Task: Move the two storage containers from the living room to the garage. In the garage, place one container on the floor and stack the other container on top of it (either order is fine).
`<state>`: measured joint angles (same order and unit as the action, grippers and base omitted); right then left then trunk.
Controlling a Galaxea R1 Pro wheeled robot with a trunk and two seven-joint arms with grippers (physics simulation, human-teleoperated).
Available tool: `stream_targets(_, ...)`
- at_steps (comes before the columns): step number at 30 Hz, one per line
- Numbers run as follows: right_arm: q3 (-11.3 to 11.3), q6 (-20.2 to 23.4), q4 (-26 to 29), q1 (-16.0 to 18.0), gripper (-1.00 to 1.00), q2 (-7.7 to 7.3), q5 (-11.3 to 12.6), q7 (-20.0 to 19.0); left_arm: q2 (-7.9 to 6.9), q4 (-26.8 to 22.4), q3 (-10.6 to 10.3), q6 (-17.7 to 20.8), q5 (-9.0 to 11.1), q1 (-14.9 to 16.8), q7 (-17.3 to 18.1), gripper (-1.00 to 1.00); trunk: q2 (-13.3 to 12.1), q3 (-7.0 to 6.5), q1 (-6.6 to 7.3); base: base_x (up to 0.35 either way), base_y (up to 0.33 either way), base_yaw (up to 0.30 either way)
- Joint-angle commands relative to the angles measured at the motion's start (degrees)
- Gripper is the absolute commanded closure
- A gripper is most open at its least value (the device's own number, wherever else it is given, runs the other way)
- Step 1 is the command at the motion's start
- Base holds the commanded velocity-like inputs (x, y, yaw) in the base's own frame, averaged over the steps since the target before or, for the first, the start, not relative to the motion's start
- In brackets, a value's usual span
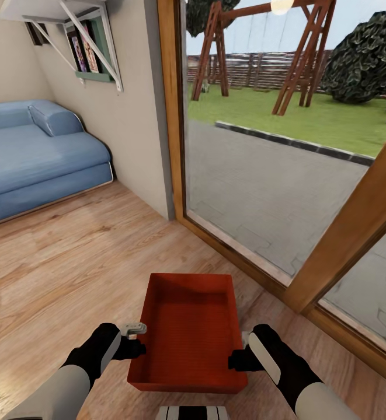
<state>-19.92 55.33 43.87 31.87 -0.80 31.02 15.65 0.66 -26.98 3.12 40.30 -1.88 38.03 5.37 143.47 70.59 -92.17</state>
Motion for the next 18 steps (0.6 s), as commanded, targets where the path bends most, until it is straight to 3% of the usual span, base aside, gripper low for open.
stream_targets(1, -0.3, 0.1, 0.1, 0.0, -1.0, -0.06, 0.6, 0.5, 0.05, -0.1, 0.3, 0.3, -0.2, 0.0, 0.3, -1.0, 0.0, 0.05, 0.01, 0.0, 0.0, 0.0)
stream_targets(18, -0.3, 0.1, 0.1, 0.0, -1.0, -0.08, 0.6, 0.5, 0.13, -0.1, 0.4, 0.3, -0.1, 0.0, 0.3, -1.0, 0.1, 0.71, -0.07, 0.0, 0.0, 0.0)
